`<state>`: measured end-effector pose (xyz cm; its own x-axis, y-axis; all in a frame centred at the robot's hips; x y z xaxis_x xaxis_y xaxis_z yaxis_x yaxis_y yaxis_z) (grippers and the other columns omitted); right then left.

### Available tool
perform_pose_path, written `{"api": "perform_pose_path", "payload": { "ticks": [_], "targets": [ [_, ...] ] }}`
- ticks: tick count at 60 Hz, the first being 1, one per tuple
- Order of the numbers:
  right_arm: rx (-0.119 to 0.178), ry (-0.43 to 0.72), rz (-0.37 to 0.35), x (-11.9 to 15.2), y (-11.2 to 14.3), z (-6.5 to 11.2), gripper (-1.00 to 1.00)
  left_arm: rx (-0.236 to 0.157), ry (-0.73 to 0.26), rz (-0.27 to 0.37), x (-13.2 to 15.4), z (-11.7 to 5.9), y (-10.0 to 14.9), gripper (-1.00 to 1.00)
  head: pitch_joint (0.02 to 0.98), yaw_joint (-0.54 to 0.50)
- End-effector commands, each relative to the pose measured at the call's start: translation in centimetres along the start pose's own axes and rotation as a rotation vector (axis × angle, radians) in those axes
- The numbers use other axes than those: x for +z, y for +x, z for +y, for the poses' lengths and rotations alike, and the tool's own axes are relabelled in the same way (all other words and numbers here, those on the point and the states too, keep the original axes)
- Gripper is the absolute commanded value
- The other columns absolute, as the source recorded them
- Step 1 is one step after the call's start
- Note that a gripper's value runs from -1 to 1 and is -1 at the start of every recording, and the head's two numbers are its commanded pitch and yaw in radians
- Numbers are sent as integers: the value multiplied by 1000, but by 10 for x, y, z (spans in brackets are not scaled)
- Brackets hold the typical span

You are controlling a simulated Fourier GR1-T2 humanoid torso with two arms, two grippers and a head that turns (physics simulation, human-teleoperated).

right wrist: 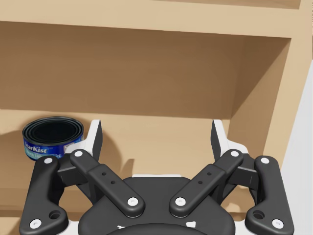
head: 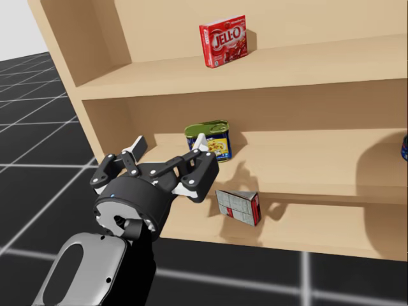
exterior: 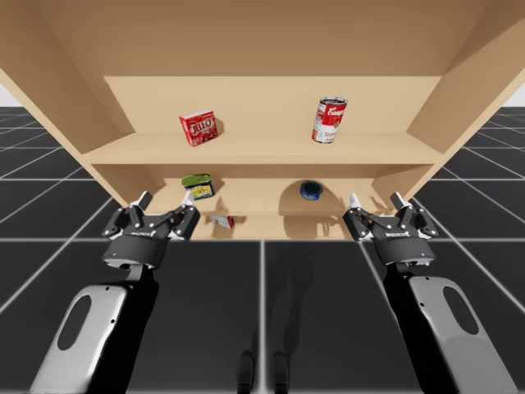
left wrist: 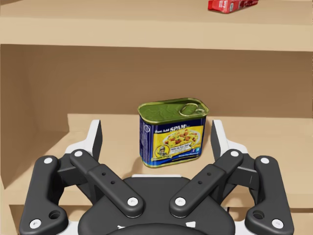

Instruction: Look through the shelves, find the meat can, and take it.

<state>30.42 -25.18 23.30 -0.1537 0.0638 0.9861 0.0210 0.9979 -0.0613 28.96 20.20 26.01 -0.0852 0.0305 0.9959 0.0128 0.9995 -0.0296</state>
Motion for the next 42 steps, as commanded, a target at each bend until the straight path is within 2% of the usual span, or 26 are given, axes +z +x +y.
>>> {"api": "perform_pose_path", "payload": {
  "ticks": [1,5,19,34,40,42],
  "targets": [
    [-10,-1,2,0,1,-1,-1000,25,15,31,-14,-14,-10,-1000,581,313],
    [-13,0,2,0,1,-1,-1000,34,5,47,-22,-19,-17,-1000,581,312],
    [-35,4,6,1,2,-2,-1000,8,38,89,-50,-30,-35,-1000,579,311],
    [-52,10,11,1,3,-4,-1000,-18,79,95,-77,-32,-43,-1000,575,304],
    [-53,14,15,1,3,-4,-1000,-43,103,95,-90,-32,-48,-1000,575,303],
    [-54,14,16,1,3,-4,-1000,-31,104,106,-96,-32,-51,-1000,573,303]
  ]
}}
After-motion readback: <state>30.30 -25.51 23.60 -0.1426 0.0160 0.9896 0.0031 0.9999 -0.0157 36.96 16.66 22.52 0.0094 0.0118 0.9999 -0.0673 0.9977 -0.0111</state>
